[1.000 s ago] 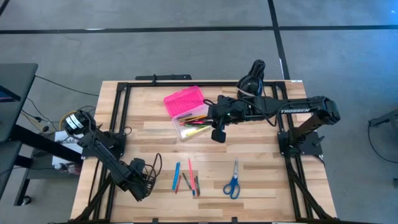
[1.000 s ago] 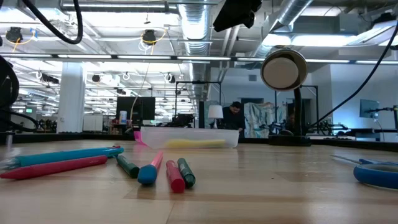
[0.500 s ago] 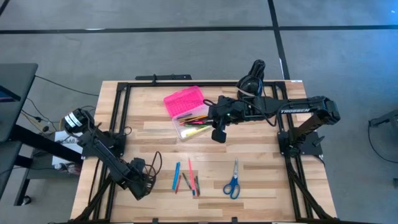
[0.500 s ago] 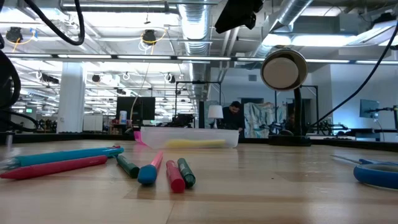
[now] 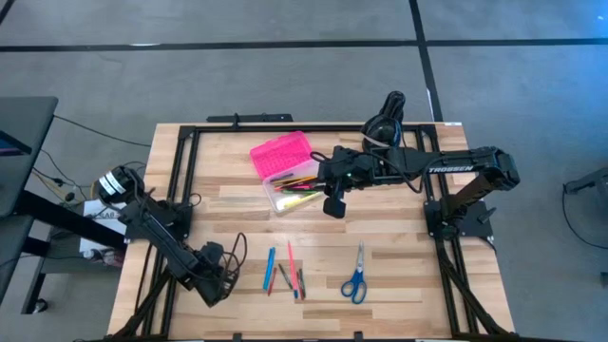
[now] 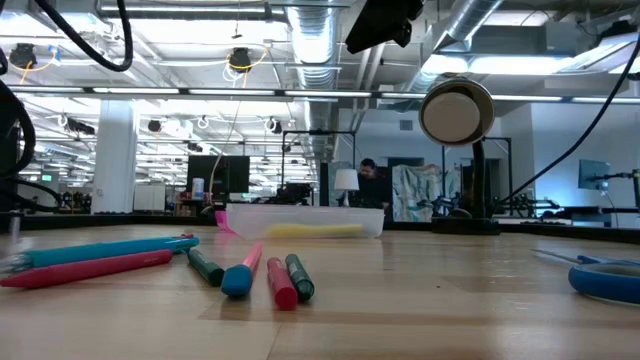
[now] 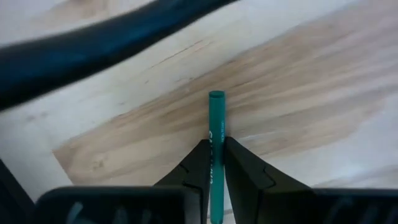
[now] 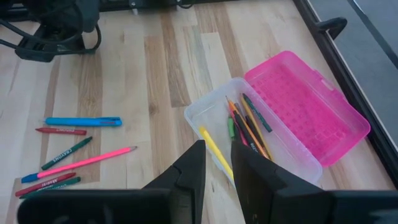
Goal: Pick & place school supplies into a supply box
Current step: Put the green crayon into the pink supply box
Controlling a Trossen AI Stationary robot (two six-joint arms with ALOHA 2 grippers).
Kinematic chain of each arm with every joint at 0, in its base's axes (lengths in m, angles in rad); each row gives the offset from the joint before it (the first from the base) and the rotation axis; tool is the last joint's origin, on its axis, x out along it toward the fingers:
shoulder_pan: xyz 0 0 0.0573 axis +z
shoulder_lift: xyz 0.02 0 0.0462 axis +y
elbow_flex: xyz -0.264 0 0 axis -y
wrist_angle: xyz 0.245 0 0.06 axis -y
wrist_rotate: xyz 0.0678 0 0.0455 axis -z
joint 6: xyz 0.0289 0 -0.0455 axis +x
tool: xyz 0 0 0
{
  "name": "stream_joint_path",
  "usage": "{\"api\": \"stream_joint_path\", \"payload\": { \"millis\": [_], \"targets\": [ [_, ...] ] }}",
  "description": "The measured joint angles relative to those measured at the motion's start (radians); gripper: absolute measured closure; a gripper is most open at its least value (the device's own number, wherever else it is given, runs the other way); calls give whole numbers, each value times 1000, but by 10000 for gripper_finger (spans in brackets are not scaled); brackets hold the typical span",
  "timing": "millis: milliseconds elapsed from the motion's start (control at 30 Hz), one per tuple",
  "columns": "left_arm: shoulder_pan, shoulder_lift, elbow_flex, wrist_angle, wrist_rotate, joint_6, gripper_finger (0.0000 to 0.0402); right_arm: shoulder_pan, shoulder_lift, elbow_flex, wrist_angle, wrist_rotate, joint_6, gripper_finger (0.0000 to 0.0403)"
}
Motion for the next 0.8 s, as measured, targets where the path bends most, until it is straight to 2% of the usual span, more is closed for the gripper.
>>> {"api": "stream_joint_path", "payload": {
  "millis": [367, 800],
  "targets": [
    [32, 3, 7, -14, -39, 401, 369, 0, 0, 0, 8, 1, 0, 331],
    [124, 3, 9, -38, -26, 580, 370, 6, 0, 0, 15, 2, 59, 331]
  ]
}}
